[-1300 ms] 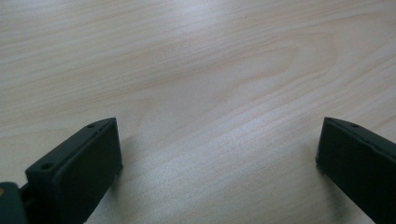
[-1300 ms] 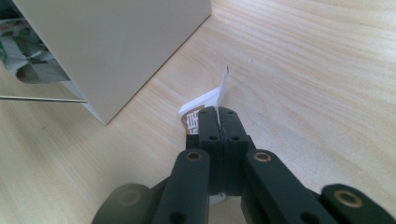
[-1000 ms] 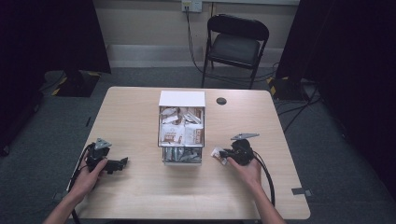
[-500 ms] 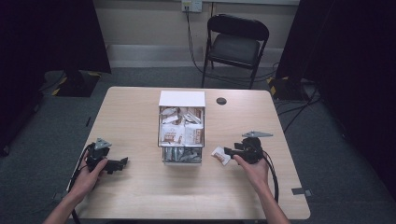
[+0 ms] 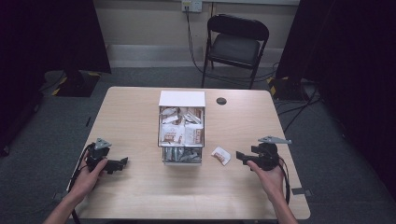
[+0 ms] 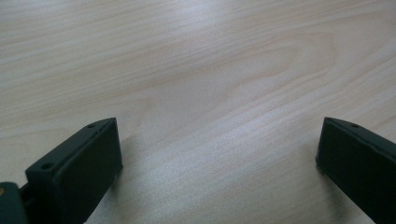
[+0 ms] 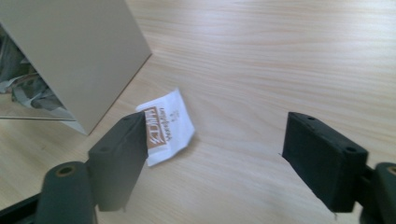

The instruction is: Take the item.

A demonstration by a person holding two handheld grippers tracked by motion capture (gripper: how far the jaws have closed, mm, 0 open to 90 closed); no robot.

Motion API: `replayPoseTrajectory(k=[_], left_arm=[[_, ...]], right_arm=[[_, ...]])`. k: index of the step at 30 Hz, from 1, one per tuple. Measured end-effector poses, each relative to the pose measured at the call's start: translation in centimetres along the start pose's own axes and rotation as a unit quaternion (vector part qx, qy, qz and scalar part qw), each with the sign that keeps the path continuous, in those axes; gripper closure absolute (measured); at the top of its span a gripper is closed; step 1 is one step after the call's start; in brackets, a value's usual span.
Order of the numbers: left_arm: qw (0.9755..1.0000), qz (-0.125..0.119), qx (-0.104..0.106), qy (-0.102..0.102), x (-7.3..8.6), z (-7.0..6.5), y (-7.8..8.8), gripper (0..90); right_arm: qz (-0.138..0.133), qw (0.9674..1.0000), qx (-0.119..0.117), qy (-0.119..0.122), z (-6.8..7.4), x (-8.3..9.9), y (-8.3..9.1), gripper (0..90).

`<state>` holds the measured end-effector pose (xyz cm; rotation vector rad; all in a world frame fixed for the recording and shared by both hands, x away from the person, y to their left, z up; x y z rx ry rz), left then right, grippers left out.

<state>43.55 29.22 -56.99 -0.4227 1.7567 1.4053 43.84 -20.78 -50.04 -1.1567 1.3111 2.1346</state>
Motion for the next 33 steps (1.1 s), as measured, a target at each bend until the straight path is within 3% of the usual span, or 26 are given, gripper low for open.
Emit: replayPoseTrajectory(k=[6,11,14,18,24,29,33], left_arm=[[1.0000,0.000,0.000,0.000,0.0,0.0,0.0,0.0],[1.0000,0.000,0.000,0.000,0.0,0.0,0.0,0.0],[1.0000,0.000,0.000,0.000,0.0,0.0,0.0,0.0],[1.0000,-0.001,0.000,0.000,0.0,0.0,0.0,0.0],[1.0000,-0.002,0.000,0.001,0.0,0.0,0.0,0.0],[1.0000,-0.002,0.000,0.001,0.0,0.0,0.0,0.0],[1.0000,-0.002,0.000,0.001,0.0,0.0,0.0,0.0]], right_arm=[[-0.003,0.9995,0.026,-0.017,-1.8,0.3,2.0,15.8],[0.011,0.9987,0.049,-0.013,-3.0,1.7,3.2,15.0],[0.013,0.9972,0.069,-0.023,-4.4,2.8,3.6,15.1],[0.036,0.9939,0.099,-0.033,-6.0,4.2,3.5,15.1],[0.074,0.9876,0.138,-0.010,-7.1,6.2,2.7,14.6],[0.057,0.9835,0.172,0.012,-7.3,6.5,2.7,13.4],[0.024,0.9842,0.174,0.019,-7.7,6.6,2.5,11.5]])
Point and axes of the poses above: each handheld gripper's, and its own axes: y roughly backward along the jaws, x roughly out of its underside, z roughly to its left, the point moved 8 cm from there along -y, roughly forward along the jaws, and after that the axes turned 6 degrees about -z, right-handed, at the moved point
